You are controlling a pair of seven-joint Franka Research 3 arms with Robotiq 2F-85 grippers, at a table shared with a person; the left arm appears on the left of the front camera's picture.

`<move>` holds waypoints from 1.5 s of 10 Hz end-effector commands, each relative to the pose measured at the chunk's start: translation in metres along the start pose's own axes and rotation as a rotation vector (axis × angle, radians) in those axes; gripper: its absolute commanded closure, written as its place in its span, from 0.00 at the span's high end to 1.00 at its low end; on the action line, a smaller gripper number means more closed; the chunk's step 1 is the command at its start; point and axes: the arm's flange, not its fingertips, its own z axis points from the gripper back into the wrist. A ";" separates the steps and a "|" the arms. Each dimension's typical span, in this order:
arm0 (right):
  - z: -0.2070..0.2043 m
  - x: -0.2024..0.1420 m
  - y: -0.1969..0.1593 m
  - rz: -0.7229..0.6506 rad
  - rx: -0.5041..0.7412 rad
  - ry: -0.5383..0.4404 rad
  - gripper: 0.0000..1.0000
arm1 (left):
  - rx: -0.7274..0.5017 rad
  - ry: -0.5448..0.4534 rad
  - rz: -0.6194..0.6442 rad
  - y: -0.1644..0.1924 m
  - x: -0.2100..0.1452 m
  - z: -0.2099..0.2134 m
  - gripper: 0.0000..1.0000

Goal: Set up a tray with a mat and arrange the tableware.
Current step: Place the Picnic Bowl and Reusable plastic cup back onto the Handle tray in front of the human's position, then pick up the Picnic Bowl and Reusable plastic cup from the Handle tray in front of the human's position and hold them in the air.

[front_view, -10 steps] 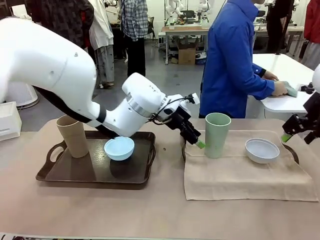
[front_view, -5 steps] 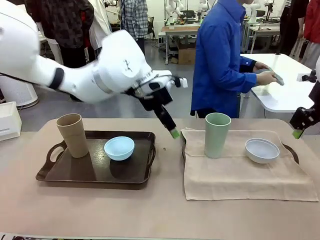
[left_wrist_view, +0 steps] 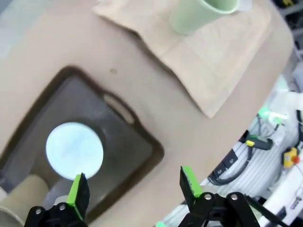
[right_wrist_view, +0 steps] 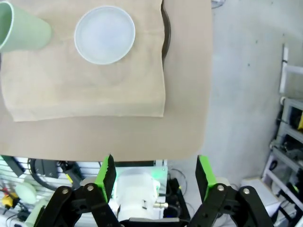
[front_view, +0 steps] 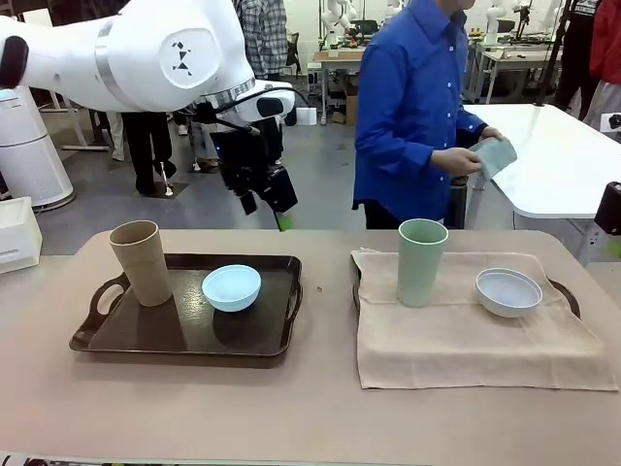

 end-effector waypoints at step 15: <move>0.002 0.001 -0.006 0.152 0.118 -0.034 0.87 | -0.076 -0.048 -0.026 0.016 -0.048 0.015 1.00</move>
